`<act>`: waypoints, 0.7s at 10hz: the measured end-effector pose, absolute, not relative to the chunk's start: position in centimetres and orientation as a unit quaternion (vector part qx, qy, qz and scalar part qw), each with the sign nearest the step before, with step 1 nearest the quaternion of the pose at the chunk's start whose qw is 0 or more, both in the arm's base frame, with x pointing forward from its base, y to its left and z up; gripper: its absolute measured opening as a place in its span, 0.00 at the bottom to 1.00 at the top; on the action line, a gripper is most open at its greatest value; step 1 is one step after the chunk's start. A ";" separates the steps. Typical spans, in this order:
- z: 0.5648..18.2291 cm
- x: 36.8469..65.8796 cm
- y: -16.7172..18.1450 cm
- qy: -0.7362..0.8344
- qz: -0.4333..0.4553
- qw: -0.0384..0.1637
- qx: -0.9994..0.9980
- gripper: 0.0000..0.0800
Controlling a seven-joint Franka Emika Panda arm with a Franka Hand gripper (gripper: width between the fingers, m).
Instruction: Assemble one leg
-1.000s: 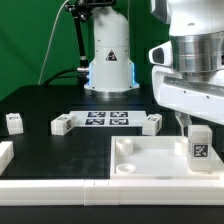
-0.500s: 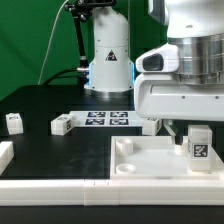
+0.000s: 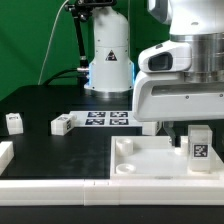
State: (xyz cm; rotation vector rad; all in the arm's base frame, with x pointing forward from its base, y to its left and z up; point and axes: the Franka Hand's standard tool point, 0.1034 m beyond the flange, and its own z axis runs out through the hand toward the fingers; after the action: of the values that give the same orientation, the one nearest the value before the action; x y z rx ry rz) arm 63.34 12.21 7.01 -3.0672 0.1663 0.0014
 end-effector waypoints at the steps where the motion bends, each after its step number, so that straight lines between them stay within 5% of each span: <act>1: 7.0 63.3 12.2 0.054 0.000 0.035 -0.998 0.65; 2: 7.0 63.3 12.2 0.054 0.001 0.035 -0.998 0.44; 3: 7.0 63.3 12.2 0.054 0.001 0.035 -0.998 0.36; 7: 7.0 63.3 12.2 0.085 0.002 0.036 -0.996 0.36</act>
Offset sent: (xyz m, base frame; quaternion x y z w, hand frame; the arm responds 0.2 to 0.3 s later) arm 0.0000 0.0000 0.0000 0.0000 0.0000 0.0000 1.0000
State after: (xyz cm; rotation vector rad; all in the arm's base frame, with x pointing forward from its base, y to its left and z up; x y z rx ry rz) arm 63.34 12.15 7.00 -3.0578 0.2620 0.0055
